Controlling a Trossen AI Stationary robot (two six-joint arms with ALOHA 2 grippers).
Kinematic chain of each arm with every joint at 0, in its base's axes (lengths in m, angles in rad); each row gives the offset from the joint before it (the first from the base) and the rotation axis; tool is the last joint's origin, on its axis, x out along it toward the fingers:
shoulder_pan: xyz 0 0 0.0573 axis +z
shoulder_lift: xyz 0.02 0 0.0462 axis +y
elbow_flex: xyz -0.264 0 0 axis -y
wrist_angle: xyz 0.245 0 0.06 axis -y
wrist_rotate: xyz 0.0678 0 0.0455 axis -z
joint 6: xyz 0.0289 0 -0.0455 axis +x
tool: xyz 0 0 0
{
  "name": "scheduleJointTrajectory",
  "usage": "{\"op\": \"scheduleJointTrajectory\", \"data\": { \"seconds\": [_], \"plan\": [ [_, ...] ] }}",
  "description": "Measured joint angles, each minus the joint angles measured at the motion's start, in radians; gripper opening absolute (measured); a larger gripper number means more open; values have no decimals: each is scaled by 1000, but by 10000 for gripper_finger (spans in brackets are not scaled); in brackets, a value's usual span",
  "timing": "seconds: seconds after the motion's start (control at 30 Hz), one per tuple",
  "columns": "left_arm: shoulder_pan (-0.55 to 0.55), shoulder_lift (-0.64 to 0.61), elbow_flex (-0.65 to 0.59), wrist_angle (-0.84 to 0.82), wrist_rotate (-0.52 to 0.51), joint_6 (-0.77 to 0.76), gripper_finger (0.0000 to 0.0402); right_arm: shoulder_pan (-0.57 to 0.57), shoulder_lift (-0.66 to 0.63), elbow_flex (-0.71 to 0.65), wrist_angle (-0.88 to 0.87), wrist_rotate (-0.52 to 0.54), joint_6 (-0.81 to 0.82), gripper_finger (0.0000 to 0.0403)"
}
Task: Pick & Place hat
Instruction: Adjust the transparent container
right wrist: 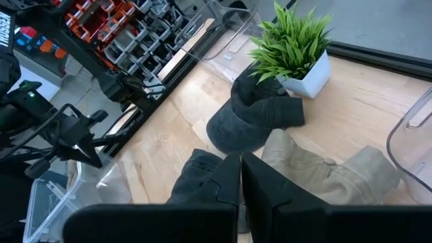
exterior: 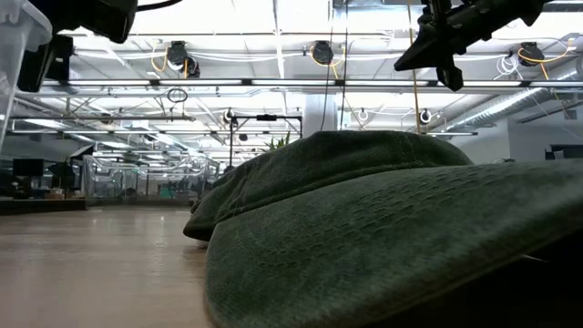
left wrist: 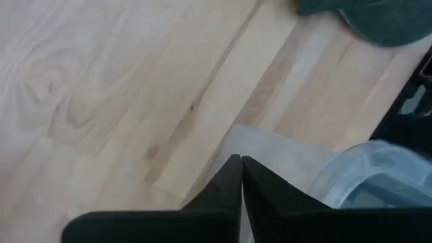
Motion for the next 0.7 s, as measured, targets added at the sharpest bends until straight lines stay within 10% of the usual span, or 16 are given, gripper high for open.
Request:
{"op": "scheduleJointTrajectory", "data": {
  "seconds": [0.7],
  "plan": [
    [-57,-1,2,16,209,30,6,0,0,0,-8,0,-36,4]
  ]
}}
